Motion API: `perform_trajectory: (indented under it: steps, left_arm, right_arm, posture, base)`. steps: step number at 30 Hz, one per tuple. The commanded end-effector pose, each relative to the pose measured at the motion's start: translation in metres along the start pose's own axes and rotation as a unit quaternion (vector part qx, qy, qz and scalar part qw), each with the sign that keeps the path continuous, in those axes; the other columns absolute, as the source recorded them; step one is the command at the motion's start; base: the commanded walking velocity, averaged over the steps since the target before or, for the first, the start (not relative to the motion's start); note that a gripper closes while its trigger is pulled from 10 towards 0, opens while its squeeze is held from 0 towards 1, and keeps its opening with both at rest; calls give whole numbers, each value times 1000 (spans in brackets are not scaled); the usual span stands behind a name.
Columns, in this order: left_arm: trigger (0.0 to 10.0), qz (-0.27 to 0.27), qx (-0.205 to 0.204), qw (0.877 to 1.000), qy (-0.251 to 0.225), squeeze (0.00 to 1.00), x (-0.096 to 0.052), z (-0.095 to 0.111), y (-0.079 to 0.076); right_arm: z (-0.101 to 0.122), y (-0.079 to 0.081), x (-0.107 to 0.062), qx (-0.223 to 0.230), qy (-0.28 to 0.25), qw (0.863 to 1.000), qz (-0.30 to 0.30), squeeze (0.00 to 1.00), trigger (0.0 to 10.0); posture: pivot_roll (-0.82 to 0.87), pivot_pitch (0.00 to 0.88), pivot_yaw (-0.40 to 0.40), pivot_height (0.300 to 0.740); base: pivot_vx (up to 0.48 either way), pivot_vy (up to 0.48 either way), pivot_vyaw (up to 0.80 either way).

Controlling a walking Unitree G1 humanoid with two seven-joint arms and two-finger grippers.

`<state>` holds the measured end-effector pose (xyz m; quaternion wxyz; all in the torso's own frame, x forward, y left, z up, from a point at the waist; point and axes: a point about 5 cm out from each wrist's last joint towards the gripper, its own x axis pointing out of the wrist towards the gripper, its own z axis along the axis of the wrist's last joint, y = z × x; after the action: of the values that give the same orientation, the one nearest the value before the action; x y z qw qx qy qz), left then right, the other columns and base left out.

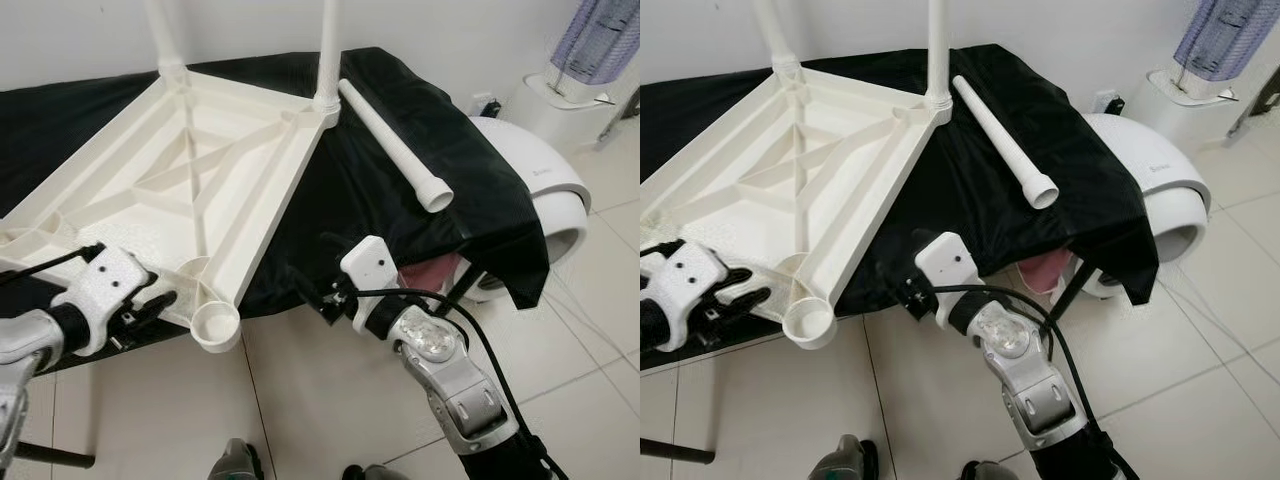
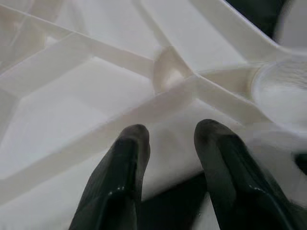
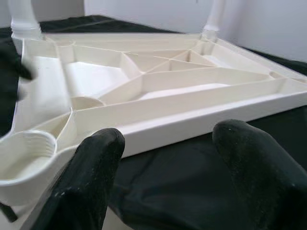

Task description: Building children table

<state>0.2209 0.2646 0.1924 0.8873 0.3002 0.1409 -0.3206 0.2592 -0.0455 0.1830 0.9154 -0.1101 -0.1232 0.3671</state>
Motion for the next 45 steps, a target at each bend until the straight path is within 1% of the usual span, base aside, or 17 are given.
perform_trajectory:
  steps: [1, 4, 7, 11, 20, 22, 24, 27, 28, 29, 31, 34, 35, 38, 40, 42, 45]
  left_arm:
    - [10000, -62, 4, 998, -5, 0, -14, 4, -7]
    - [10000, -89, 37, 995, 22, 0, -19, 3, -8]
    - [10000, -99, 51, 993, 32, 0, -15, 3, -8]
    - [10000, -134, 92, 984, 79, 0, -9, -4, -15]
    - [10000, -180, 56, 981, 39, 0, 20, -4, -40]
    - [10000, -179, 46, 983, 12, 0, 37, 3, -47]
    - [10000, -179, 46, 983, 12, 0, 37, 3, -47]
    - [10000, -176, 40, 984, -7, 0, 47, 9, -50]
    - [10000, -165, 35, 985, -30, 0, 56, 16, -50]
    - [10000, -165, 35, 985, -30, 0, 56, 16, -50]
    - [10000, -126, 17, 990, -61, 0, 74, 28, -45]
    - [10000, -55, 2, 997, -60, 0, 98, 34, -35]
    - [10000, -55, 2, 997, -60, 0, 98, 34, -35]
    - [10000, 13, -25, 998, -48, 0, 118, 38, -29]
    - [10000, 37, -33, 998, -45, 0, 124, 40, -28]
    - [10000, 89, -52, 994, -38, 0, 135, 43, -23]
    - [10000, 129, -68, 989, -35, 0, 139, 45, -17]
  right_arm:
    - [-2, 1, 0, 0, 3, 1000, 8, 0, 10000]
    - [-6, 1, -1, 4, 6, 1000, 12, 0, 10000]
    - [-7, 2, -2, 5, 8, 1000, 12, 0, 10000]
    - [-8, 0, -3, 7, 8, 1000, 2, 0, 10000]
    - [-11, -3, -9, 10, 13, 1000, -22, 0, 10000]
    - [-11, -6, -12, 10, 16, 999, -33, 0, 10000]
    - [-11, -6, -12, 10, 16, 999, -33, 0, 10000]
    - [-11, -8, -13, 11, 18, 999, -39, 0, 10000]
    - [-11, -10, -14, 11, 18, 999, -43, 0, 10000]
    - [-11, -10, -14, 11, 18, 999, -43, 0, 10000]
    - [-11, -12, -15, 11, 18, 999, -49, 0, 10000]
    - [-10, -12, -15, 12, 18, 998, -52, 0, 10000]
    - [-10, -12, -15, 12, 18, 998, -52, 0, 10000]
    - [-10, -13, -15, 13, 17, 998, -56, 0, 10000]
    - [-10, -13, -15, 13, 17, 998, -58, 0, 10000]
    - [-10, -14, -16, 14, 18, 998, -62, 0, 10000]
    - [-10, -14, -17, 13, 19, 998, -64, 0, 10000]
  posture:
    - [146, 96, -76, 740]
    - [158, 96, -80, 740]
    - [155, 97, -76, 740]
    - [130, 97, -55, 740]
    - [90, 102, -38, 740]
    - [77, 106, -36, 740]
    - [77, 106, -36, 740]
    - [71, 108, -35, 740]
    - [67, 109, -34, 740]
    - [67, 109, -34, 740]
    - [63, 112, -34, 740]
    - [60, 113, -32, 740]
    - [60, 113, -32, 740]
    - [55, 114, -30, 740]
    - [54, 114, -30, 740]
    - [51, 113, -28, 740]
    - [49, 113, -28, 740]
  base:
    - [0, 0, 0]
    - [0, 0, 0]
    - [0, 0, 0]
    - [0, 0, 0]
    - [0, 0, 0]
    - [0, 0, 0]
    - [0, 0, 0]
    - [0, 0, 0]
    - [0, 0, 0]
    - [0, 0, 0]
    - [0, 0, 0]
    - [0, 0, 0]
    - [0, 0, 0]
    - [0, 0, 0]
    - [0, 0, 0]
    - [0, 0, 0]
    - [0, 0, 0]
